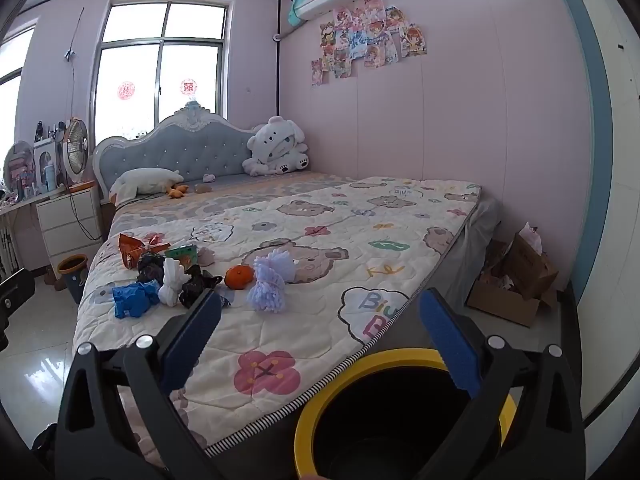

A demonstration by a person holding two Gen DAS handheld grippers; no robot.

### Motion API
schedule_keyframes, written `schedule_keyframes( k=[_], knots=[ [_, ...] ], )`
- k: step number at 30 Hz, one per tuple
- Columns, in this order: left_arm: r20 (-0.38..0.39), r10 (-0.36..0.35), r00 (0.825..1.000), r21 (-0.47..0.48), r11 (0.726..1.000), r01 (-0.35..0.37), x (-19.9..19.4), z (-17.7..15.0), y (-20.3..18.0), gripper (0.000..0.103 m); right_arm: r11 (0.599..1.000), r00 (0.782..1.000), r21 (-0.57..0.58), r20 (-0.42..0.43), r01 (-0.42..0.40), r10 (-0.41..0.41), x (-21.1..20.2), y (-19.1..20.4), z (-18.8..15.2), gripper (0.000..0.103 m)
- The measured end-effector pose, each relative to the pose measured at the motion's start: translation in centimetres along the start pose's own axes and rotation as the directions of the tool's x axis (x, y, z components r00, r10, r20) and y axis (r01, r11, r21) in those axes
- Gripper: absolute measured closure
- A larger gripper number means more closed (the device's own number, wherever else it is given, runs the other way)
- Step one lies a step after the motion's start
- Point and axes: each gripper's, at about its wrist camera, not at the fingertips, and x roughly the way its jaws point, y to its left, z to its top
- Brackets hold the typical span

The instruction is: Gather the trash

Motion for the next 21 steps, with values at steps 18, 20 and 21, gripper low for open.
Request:
schedule_keyframes(
  k=[18,20,21],
  knots=[
    [-0.005,0.000,1.000,0.007,1.000,0.000,0.05,-0.38,0.12,0.007,1.000,1.000,-0.004,-0.006,-0.001,0.001,0.12,0.09,-0.03,0.008],
    [-0.005,0.001,1.000,0.008,1.000,-0.001,0.05,-0.40,0.12,0.007,1.000,1.000,-0.004,-0.006,0.000,0.000,0.12,0.10,-0.03,0.008],
    [-0.006,0.001,1.000,0.008,1.000,-0.001,0.05,-0.36,0.12,0.007,1.000,1.000,-0.004,-0.007,-0.001,0.001,0.13,0.10,-0.03,0.008]
  ],
)
